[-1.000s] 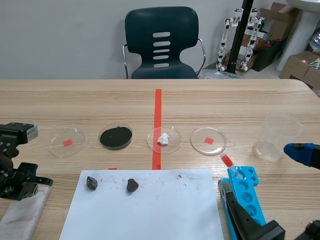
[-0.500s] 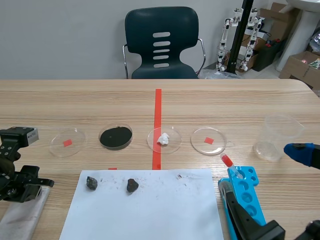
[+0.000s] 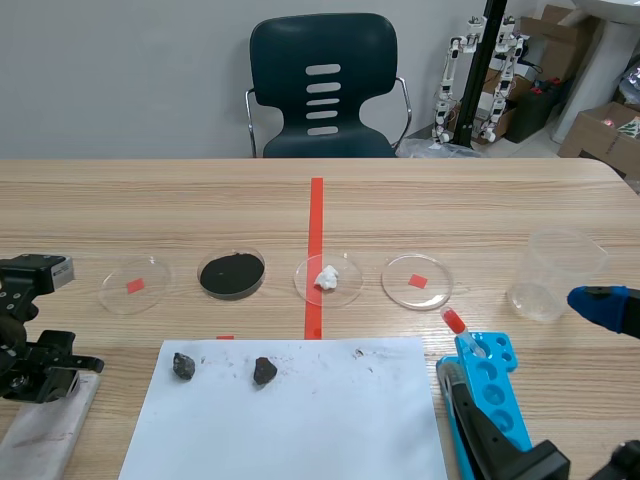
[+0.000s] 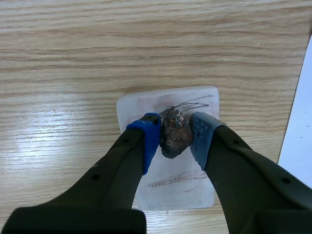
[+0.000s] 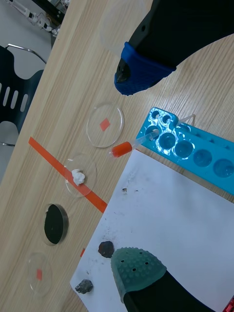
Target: Rub the mineral on the streak plate
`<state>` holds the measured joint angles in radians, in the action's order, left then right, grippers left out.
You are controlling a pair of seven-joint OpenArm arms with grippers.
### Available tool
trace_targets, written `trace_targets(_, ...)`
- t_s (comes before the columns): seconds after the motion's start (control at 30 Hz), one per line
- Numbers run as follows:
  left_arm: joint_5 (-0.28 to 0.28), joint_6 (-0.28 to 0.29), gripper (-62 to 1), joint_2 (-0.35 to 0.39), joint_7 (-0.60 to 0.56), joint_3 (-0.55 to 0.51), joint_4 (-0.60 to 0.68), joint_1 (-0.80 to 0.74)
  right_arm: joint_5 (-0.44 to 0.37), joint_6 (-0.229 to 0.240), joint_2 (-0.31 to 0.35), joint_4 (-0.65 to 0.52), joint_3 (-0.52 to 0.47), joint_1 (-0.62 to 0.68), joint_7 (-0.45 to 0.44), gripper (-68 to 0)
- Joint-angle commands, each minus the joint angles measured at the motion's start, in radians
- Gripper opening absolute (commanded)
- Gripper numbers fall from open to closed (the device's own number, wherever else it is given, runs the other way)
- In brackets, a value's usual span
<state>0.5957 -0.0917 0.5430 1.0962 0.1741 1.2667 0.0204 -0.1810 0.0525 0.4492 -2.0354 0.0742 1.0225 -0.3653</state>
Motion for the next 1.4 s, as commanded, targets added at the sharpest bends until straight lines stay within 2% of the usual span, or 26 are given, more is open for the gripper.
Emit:
trace_targets(0.0,-0.006,0.007,-53.5,-0.008,-0.008,-0.012,0.002,0.011,-0.007,0.000,0.008,-0.005,-0.002,-0.009,-0.015,0.4)
trace_targets(0.2,-0.066,0.004,-53.5,-0.011,0.003,-0.012,0.002,0.011,-0.007,0.000,0.008,-0.005,-0.002,-0.009,-0.015,0.4)
trace_targets(0.33,-0.114,-0.018,-53.5,-0.011,0.003,-0.012,0.002,0.010,-0.007,0.000,0.008,-0.005,-0.002,-0.009,-0.015,0.4)
trace_targets(0.47,-0.061,-0.014,-53.5,-0.015,0.001,-0.012,0.002,0.010,-0.007,0.000,0.008,-0.005,-0.002,-0.009,-0.015,0.4)
trace_targets(0.6,0.027,0.033,-53.5,-0.016,0.000,-0.012,0.002,0.010,-0.007,0.000,0.008,-0.005,-0.002,-0.009,-0.015,0.4)
trace_targets(0.73,0.034,0.035,-53.5,-0.016,-0.008,-0.012,0.002,0.010,-0.007,0.000,0.008,-0.005,-0.002,-0.009,-0.015,0.4)
trace_targets(0.83,-0.014,0.032,-53.5,-0.016,-0.004,-0.012,0.002,0.010,-0.007,0.000,0.008,-0.005,-0.002,-0.009,-0.015,0.4)
trace_targets(1.0,-0.111,-0.012,-53.5,-0.016,0.011,-0.012,0.002,0.010,-0.007,0.000,0.008,-0.005,-0.002,-0.009,-0.015,0.4)
trace_targets(1.1,-0.137,-0.022,-53.5,-0.016,0.023,-0.012,0.002,0.010,-0.007,0.000,0.008,-0.005,-0.002,-0.009,-0.015,0.4)
trace_targets(1.17,-0.130,-0.022,-53.5,-0.016,0.023,-0.012,0.002,0.010,-0.007,0.000,0.008,-0.005,-0.002,-0.009,-0.015,0.4)
trace_targets(1.23,-0.082,-0.016,-53.5,-0.016,0.020,-0.012,0.002,0.010,-0.007,0.000,0.008,-0.005,-0.002,-0.009,-0.015,0.4)
trace_targets(1.37,0.022,0.031,-53.5,-0.016,-0.002,-0.012,0.002,0.010,-0.007,0.000,0.008,-0.005,-0.002,-0.009,-0.015,0.4)
